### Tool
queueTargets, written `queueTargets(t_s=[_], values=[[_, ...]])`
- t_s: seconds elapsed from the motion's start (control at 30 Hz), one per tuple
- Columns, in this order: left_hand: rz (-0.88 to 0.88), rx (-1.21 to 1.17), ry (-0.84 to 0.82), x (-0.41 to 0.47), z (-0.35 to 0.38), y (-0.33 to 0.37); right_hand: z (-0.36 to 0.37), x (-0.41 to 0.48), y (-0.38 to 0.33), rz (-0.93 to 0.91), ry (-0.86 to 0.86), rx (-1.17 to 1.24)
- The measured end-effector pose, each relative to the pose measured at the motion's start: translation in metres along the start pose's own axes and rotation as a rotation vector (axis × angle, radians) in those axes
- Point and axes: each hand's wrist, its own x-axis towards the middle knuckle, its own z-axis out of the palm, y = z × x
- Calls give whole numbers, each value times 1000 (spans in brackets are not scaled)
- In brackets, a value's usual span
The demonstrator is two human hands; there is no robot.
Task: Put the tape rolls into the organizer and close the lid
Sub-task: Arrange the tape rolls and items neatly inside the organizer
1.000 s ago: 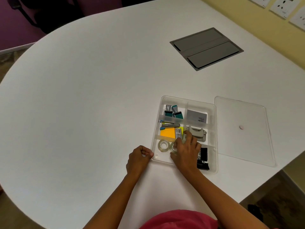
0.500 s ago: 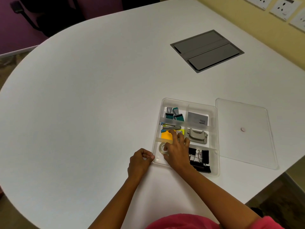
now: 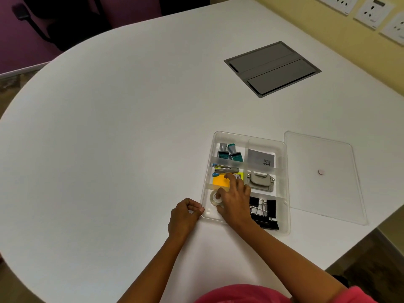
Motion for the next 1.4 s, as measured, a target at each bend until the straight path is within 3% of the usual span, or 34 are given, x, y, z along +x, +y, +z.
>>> queueTargets(t_s=[0.13, 0.33, 1.03, 1.23, 1.4], values=[[6, -23, 0, -1, 0, 0, -7, -8, 5, 80, 78, 139], [5, -33, 4, -2, -1, 0, -13, -22, 17, 233, 98, 33], [20, -50, 14, -8, -1, 7, -8, -25, 33, 200, 54, 90], [28, -54, 32, -12, -1, 10, -40, -40, 49, 210, 192, 327], [22, -71, 55, -16, 2, 11, -60, -66, 79, 302, 316, 337]])
